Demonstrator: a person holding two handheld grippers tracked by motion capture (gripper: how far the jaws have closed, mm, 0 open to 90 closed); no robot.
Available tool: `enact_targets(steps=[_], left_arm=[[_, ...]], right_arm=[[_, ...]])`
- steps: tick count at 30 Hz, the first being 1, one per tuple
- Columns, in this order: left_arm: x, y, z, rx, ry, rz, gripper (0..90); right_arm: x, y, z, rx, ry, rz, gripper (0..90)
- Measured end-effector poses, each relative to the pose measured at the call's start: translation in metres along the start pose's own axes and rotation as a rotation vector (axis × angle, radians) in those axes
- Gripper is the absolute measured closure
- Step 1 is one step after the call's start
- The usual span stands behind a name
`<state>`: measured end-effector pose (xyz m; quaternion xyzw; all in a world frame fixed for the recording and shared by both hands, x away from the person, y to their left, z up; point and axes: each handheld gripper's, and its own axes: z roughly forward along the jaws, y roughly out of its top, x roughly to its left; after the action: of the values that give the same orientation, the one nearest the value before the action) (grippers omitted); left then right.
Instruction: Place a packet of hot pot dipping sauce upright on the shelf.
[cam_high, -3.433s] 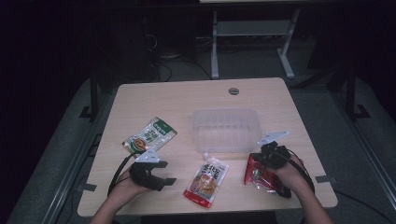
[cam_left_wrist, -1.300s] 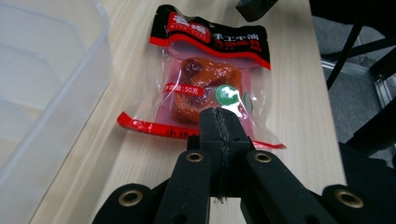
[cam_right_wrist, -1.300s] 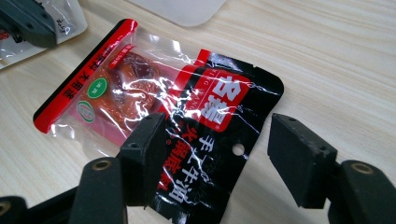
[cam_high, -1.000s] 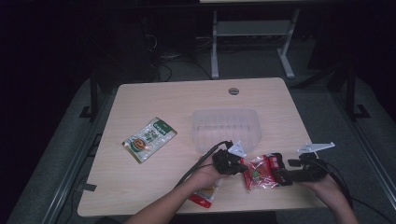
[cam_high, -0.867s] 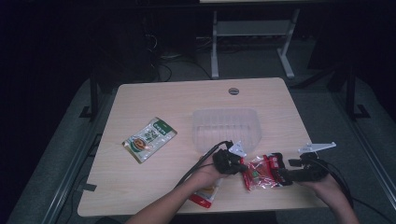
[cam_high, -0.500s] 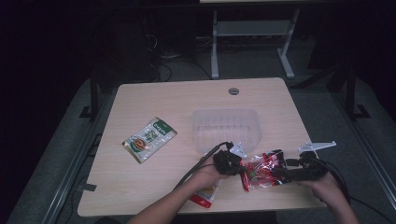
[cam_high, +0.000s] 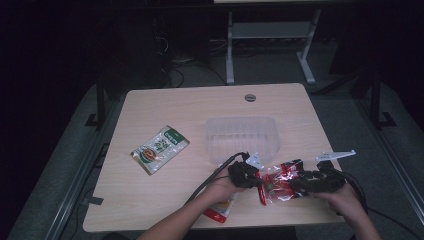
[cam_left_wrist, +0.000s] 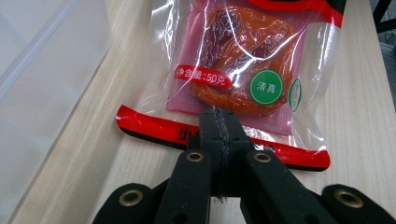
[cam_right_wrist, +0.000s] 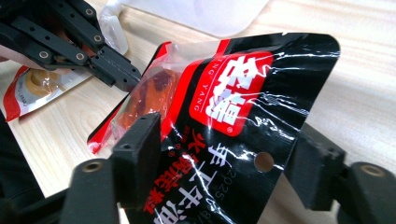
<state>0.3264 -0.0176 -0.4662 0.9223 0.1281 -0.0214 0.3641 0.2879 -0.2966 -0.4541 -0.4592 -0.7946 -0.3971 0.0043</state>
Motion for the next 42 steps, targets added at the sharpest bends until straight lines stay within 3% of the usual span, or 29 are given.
enact_targets(steps=[4,8,12,17,21,24,26,30,32,38,42], left_arm=[[0.001,0.000,0.000,-0.003,0.001,0.003,89.9],[0.001,0.000,0.000,-0.001,-0.001,0.003,89.9],[0.001,-0.001,-0.001,-0.001,0.000,-0.004,90.0],[0.002,-0.001,-0.001,-0.005,-0.003,-0.010,90.0],[0.002,-0.001,-0.001,-0.004,-0.003,-0.010,90.0],[0.002,-0.002,-0.001,-0.006,-0.004,-0.011,90.0],[0.002,-0.002,-0.001,-0.006,-0.005,-0.010,90.0],[0.002,-0.002,-0.001,-0.005,-0.004,-0.008,90.0],[0.002,-0.002,-0.001,-0.005,-0.002,-0.009,90.0],[0.004,-0.003,-0.002,-0.008,0.002,-0.016,90.0],[0.004,-0.003,-0.003,-0.005,0.008,-0.019,90.0]], right_arm=[[0.000,0.001,-0.005,-0.033,0.022,-0.003,46.0],[0.002,0.001,-0.005,-0.028,0.065,-0.012,50.1],[0.003,0.002,-0.009,-0.046,0.079,-0.023,57.8],[0.004,0.003,-0.020,-0.133,0.121,-0.067,80.9],[0.007,0.004,-0.020,-0.127,0.136,-0.102,88.2],[0.009,0.005,-0.020,-0.133,0.143,-0.128,89.0],[0.009,0.006,-0.019,-0.138,0.158,-0.129,83.5],[0.012,0.008,-0.011,-0.090,0.190,-0.129,77.5],[0.015,0.009,-0.006,-0.072,0.194,-0.147,80.9],[0.017,0.011,-0.007,-0.093,0.220,-0.151,89.1],[0.019,0.013,-0.008,-0.111,0.256,-0.154,89.8]])
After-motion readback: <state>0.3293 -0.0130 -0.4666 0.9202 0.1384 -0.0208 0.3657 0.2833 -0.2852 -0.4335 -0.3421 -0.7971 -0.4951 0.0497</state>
